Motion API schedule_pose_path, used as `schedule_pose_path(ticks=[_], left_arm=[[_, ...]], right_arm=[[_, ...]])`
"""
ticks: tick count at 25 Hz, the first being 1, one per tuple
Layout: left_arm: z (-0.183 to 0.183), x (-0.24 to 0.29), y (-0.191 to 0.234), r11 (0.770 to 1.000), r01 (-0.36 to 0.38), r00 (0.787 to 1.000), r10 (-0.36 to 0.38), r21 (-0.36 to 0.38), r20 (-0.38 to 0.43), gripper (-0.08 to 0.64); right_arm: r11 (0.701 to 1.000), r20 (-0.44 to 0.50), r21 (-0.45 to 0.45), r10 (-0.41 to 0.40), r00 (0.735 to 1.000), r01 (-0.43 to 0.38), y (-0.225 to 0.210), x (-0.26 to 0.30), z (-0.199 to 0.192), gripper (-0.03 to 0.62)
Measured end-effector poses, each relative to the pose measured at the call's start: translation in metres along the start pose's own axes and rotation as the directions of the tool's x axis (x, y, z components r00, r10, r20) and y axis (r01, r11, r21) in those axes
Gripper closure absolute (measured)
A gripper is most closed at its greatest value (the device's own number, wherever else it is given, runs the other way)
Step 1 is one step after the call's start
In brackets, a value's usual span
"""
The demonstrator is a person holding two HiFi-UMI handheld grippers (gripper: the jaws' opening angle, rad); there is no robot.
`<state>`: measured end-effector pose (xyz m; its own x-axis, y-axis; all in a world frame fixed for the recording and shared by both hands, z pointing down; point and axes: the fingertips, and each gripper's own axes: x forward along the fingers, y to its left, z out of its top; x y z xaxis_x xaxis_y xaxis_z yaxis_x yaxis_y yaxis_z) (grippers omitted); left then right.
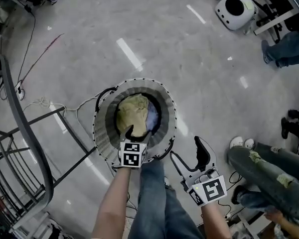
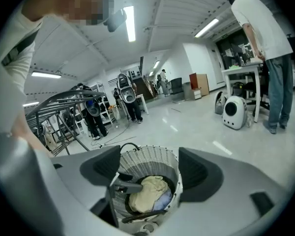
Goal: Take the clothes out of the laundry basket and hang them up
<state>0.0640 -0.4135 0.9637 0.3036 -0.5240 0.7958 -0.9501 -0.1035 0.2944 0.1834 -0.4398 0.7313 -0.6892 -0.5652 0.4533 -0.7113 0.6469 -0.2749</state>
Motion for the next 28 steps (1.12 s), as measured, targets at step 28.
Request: schedule_pose_path(ticks=[28], left_arm=[[-0.178,0.196,0.080,0.997,-0.036,0.926,0.007,-0.069,-0.377,0.275]], right_arm=[[0.988,-0.022,0.137,-0.065,0.998,0.068,-0.061,0.059,-0.120,0.233]])
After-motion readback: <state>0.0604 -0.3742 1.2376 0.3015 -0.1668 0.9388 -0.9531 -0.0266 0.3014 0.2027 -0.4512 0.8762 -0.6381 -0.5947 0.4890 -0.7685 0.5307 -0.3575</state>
